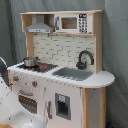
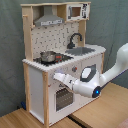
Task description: Play with the kitchen
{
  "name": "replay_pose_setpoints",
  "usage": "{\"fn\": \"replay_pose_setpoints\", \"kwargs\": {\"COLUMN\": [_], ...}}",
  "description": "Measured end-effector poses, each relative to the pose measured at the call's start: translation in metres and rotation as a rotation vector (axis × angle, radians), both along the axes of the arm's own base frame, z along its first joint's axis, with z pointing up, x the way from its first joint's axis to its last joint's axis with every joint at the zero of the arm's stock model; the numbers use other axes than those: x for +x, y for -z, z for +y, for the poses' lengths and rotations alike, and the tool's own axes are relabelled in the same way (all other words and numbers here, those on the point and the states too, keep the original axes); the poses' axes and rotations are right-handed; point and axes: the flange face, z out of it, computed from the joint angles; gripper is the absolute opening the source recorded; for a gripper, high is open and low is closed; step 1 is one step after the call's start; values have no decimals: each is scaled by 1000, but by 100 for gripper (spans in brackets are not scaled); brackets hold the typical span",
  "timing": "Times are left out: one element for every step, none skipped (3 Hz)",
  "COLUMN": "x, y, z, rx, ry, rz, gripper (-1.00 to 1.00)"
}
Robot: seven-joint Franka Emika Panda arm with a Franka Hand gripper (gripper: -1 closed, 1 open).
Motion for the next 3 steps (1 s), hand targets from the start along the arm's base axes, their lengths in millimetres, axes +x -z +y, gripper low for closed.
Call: {"fn": "replay_pose_setpoints", "kwargs": {"x": [-8,-19,-29], "y": [-3,-16,-30], "z": [5,14,19], "rx": [-94,-167,-233], "ry": [-17,-22,-15], "rz": [-20,-63,-132], "gripper": [100,100,100]}}
